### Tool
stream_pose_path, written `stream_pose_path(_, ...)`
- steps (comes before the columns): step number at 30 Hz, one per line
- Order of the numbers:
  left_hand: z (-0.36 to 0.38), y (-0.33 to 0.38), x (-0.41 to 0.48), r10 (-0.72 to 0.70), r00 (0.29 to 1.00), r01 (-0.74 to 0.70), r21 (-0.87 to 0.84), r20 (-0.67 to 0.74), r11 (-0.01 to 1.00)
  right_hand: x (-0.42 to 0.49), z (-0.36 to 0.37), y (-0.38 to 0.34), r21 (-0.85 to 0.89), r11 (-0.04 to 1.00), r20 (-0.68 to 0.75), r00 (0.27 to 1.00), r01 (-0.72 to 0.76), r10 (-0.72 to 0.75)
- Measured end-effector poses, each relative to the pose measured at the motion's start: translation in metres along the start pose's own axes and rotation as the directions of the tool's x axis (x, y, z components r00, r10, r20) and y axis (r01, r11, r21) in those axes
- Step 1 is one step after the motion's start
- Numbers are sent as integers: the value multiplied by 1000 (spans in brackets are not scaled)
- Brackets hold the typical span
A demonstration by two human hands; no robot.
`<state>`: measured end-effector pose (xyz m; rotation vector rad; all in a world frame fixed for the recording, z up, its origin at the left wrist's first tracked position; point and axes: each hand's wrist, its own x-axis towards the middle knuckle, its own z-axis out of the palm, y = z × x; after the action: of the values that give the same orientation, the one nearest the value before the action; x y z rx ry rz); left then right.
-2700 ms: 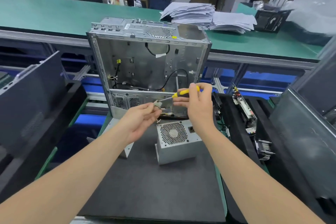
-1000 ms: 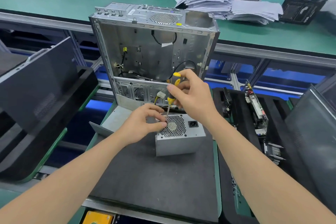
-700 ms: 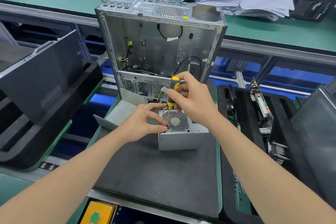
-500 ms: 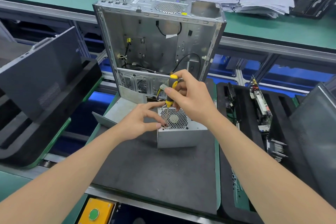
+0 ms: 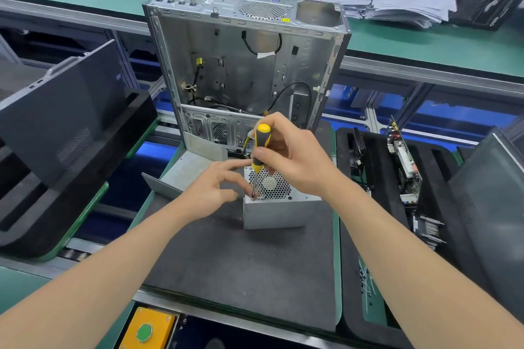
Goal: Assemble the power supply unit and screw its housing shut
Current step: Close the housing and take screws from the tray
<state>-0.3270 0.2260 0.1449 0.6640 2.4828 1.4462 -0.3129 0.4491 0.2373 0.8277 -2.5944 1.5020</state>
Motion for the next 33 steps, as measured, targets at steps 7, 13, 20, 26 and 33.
stream_pose_path(7, -2, 2, -2, 85, 995, -86, 33, 47, 996, 5, -17, -15, -91, 995, 228, 973, 51, -29)
stream_pose_path(13, 7, 5, -3, 122, 990, -116, 76, -75, 990, 14, -15, -29, -366, 899, 318, 940, 239, -120)
stream_pose_path(20, 11, 4, -8, 102, 987, -96, 51, -126, 994, 19, 4, -34, -561, 821, 94, 993, 106, -64)
stream_pose_path(26, 15, 5, -9, 104, 982, -97, 46, -160, 994, 23, 22, -34, -670, 688, -270, 955, -279, 124)
stream_pose_path(33, 12, 7, -11, 104, 985, -102, 18, -139, 995, 22, -12, -49, -353, 906, 487, 873, 233, -34)
